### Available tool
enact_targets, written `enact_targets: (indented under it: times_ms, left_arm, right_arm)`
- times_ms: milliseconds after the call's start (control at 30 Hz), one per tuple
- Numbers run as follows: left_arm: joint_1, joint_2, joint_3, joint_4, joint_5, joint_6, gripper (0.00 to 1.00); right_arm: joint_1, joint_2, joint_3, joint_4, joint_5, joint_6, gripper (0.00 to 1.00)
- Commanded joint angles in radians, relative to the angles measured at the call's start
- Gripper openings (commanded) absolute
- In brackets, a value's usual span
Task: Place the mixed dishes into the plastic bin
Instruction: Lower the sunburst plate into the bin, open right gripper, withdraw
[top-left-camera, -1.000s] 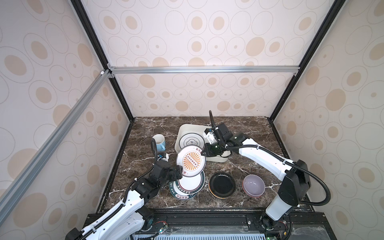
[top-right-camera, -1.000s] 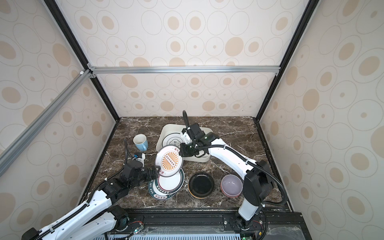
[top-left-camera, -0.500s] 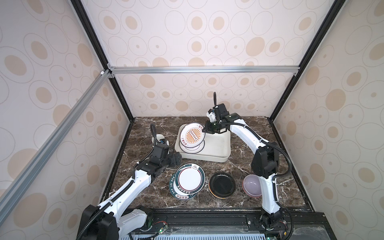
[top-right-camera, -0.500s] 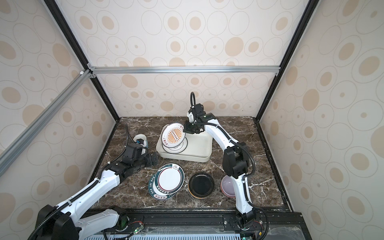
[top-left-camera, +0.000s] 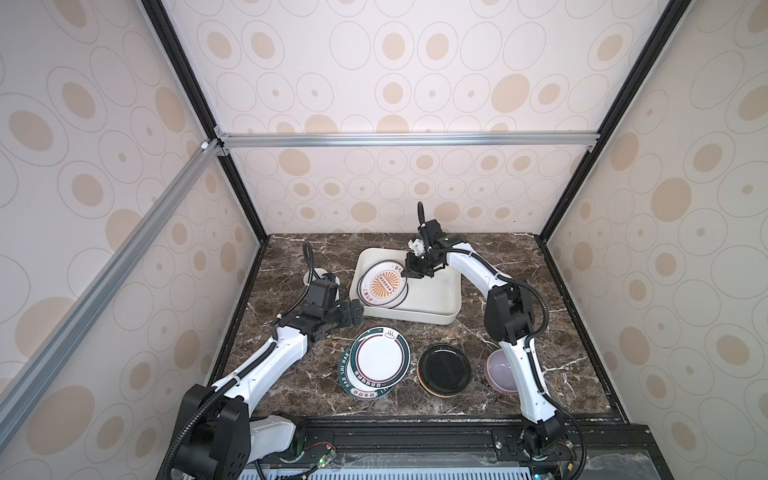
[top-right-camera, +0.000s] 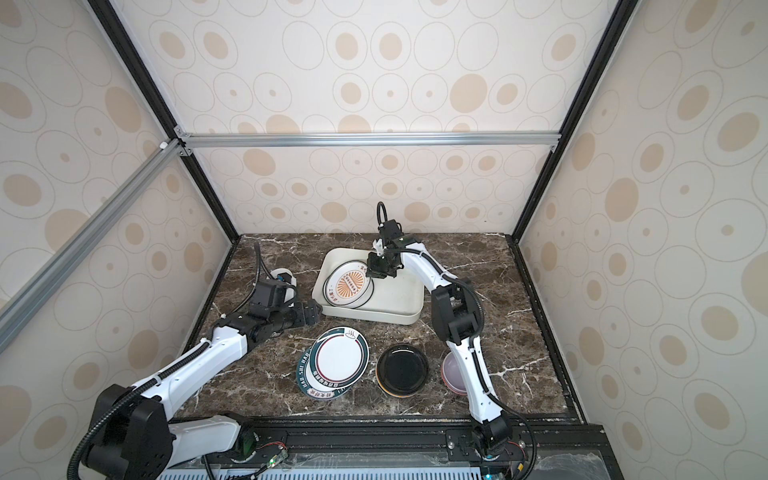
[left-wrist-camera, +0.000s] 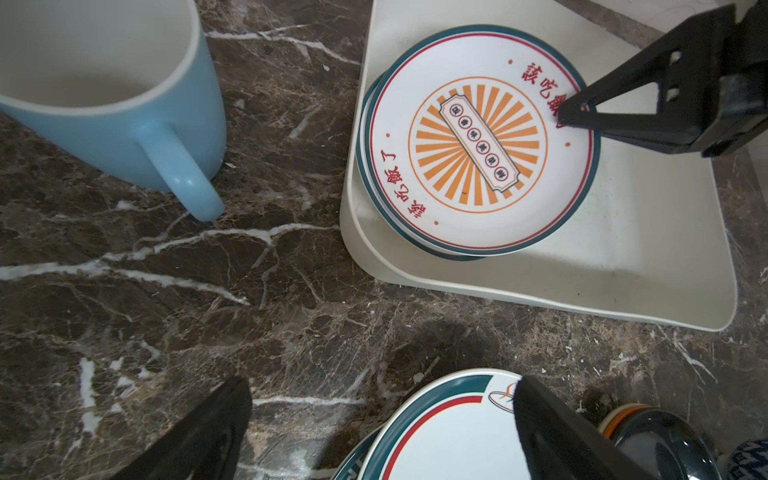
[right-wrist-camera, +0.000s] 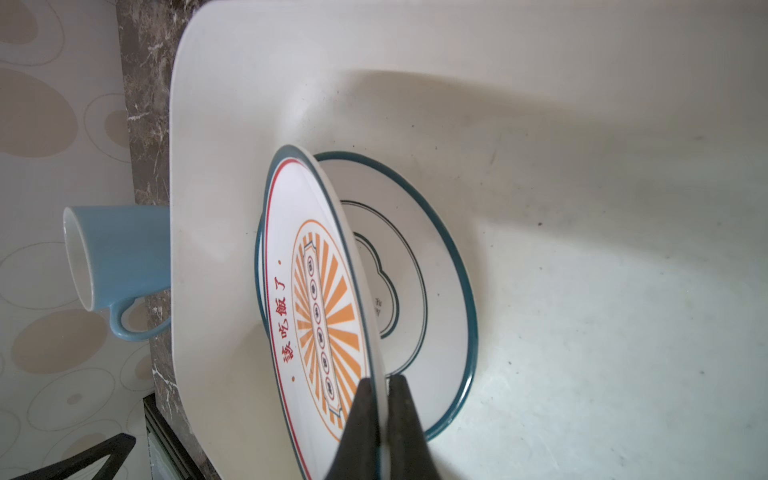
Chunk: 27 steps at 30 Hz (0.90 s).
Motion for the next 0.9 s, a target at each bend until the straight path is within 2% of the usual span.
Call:
enact_targets:
  times_ms: [0,33,233,533,867]
  left_arm:
    - [0.011,0.000,-0.015,0.019,0.025,0.021,0.99]
    - [0.011,-0.001,-0.019,0.023,0.030,0.018,0.99]
    - [0.013,-0.015,-0.031,0.030,0.040,0.012,0.99]
    - [0.014,-0.031,-0.065,0.044,0.044,0.000,0.99]
    - [0.014,-0.024,-0.069,0.046,0.048,0.000,0.99]
  right_arm:
    - [0.002,0.016,0.014,-0.034,-0.018,-0.010,0.31]
    - [0.005,0.014,0.009,-0.041,-0.011,-0.016,0.38]
    - [0.006,-0.001,-0.014,-0.067,0.018,-0.045,0.46]
    - [0.017,0.039,0.017,-0.144,0.088,-0.104,0.66]
    - [0.049,0.081,0.103,-0.181,0.084,-0.115,0.66]
